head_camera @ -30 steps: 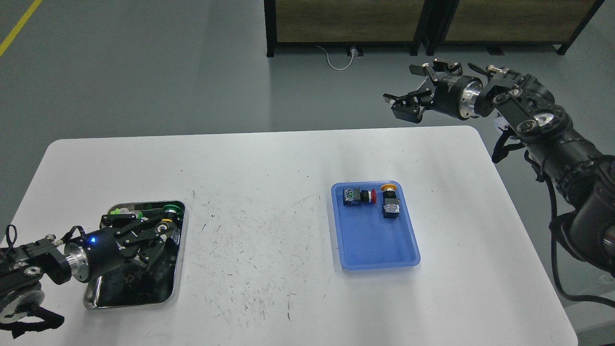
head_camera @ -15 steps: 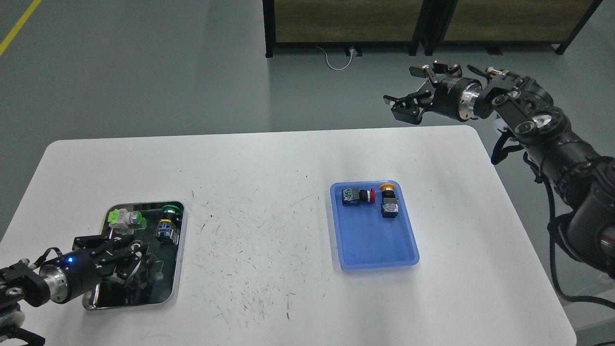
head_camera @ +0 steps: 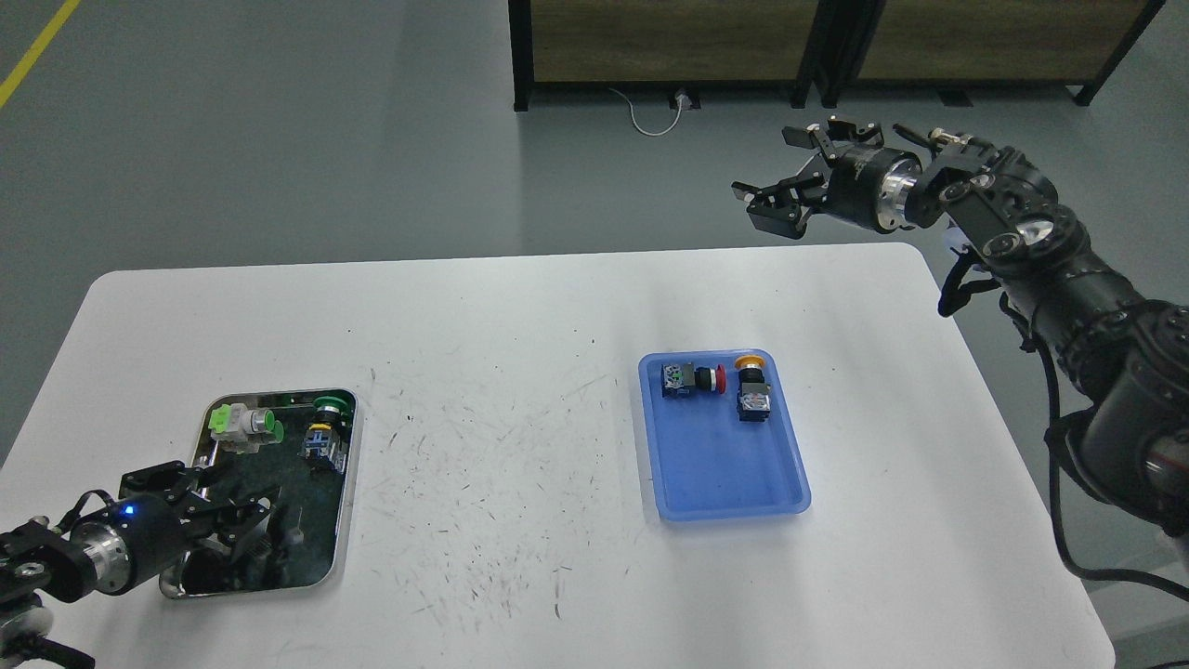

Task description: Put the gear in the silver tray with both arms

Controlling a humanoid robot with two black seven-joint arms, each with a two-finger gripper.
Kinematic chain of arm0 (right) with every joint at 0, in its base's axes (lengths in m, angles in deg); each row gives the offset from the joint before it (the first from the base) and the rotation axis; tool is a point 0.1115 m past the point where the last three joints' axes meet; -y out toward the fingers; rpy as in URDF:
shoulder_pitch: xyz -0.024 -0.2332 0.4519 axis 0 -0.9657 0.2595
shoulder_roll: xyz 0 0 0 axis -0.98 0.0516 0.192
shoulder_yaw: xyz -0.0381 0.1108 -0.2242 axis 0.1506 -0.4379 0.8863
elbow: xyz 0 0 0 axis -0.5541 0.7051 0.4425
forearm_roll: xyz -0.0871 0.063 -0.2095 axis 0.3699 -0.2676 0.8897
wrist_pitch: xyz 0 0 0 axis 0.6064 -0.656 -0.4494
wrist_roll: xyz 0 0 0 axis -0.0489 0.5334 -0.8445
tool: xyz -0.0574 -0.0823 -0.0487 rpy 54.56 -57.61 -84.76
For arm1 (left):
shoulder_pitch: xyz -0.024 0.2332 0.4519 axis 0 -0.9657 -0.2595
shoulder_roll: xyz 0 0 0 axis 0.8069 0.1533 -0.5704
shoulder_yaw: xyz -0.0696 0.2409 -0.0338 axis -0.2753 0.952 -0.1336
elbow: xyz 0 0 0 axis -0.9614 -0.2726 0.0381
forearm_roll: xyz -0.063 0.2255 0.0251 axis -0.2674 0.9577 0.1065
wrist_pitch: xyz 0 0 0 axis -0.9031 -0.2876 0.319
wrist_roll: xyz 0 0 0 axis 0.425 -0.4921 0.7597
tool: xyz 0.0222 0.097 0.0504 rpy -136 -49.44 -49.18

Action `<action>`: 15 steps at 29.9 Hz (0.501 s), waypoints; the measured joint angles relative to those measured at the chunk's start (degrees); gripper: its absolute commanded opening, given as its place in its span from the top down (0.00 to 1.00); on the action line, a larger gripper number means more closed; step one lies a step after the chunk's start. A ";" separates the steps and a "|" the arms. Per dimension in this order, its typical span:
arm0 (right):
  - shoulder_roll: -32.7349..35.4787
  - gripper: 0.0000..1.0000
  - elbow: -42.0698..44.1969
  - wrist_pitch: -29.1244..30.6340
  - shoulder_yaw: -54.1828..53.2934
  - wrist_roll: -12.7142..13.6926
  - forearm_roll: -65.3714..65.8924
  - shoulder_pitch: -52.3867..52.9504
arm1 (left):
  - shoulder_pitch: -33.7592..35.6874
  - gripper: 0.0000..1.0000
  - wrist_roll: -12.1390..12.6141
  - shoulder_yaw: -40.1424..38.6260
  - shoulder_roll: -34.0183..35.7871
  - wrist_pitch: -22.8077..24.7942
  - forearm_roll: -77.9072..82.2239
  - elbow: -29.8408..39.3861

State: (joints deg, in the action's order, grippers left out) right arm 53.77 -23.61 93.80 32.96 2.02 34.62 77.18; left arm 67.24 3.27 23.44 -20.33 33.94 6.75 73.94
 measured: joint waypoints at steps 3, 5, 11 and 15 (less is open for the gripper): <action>0.05 0.04 0.45 0.00 -0.47 -0.01 0.00 0.42 | 0.29 0.03 0.16 -1.63 -0.10 -1.81 -0.57 0.12; 0.07 0.02 0.58 0.00 -1.30 0.00 -0.03 1.02 | 0.76 0.03 0.16 -3.18 0.07 -2.54 -0.65 0.53; 0.37 0.01 0.96 0.00 -3.23 0.06 -1.01 2.98 | 8.60 0.03 4.71 -9.34 3.18 -3.02 -0.69 0.60; 0.63 0.01 1.05 -3.91 -3.40 0.06 -4.81 3.24 | 18.66 0.03 9.54 -9.82 3.69 -3.02 -1.22 0.16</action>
State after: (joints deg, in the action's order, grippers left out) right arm 54.41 -22.57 89.89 29.55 2.08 29.82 80.43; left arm 85.89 12.81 13.62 -16.63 30.92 5.53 74.10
